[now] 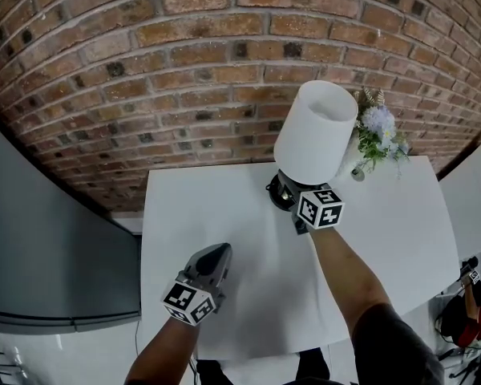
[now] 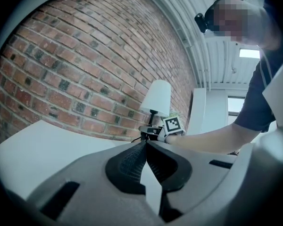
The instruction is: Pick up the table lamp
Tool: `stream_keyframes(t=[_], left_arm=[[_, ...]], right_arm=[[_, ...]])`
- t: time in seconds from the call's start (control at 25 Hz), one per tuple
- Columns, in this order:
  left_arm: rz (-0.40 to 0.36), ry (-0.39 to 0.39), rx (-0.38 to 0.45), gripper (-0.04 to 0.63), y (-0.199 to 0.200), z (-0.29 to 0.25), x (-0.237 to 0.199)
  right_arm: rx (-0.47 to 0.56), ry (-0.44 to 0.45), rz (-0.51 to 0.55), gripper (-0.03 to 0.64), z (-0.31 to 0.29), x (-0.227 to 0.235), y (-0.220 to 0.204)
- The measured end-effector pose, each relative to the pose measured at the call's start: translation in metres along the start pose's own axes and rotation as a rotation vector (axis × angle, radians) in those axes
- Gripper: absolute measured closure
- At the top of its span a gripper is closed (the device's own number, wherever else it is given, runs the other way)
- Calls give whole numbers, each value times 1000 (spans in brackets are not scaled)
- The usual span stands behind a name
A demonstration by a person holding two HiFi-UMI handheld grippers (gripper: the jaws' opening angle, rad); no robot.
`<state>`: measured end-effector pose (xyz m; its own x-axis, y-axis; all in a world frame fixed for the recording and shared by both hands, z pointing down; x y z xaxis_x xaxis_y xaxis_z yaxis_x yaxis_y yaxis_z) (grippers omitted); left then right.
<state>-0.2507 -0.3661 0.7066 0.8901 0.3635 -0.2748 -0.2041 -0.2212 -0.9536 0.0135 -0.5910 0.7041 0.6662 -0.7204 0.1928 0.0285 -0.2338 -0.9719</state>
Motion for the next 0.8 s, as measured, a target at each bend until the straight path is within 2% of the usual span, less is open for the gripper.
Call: stream_keyframes(t=[0.24,0.8], left_arm=[[-13,-12,-7,591,0,3,3],[-53,-20,11,591,26,7,10]], right_arm=[[-40,0,16,420,1,0,5],[-92,-6,25,426,17,0,15]])
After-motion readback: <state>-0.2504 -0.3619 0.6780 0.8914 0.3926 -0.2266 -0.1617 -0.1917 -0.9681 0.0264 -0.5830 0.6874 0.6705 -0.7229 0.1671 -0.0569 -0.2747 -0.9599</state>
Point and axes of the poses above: the fingertips, and each gripper's own axes: z backward along the fingers, x to its right, y out of its top, the point moved 10 cm from there along z, backward along the fingers, and after that the axes turned 13 degrees about y, right-handed, at the moved point
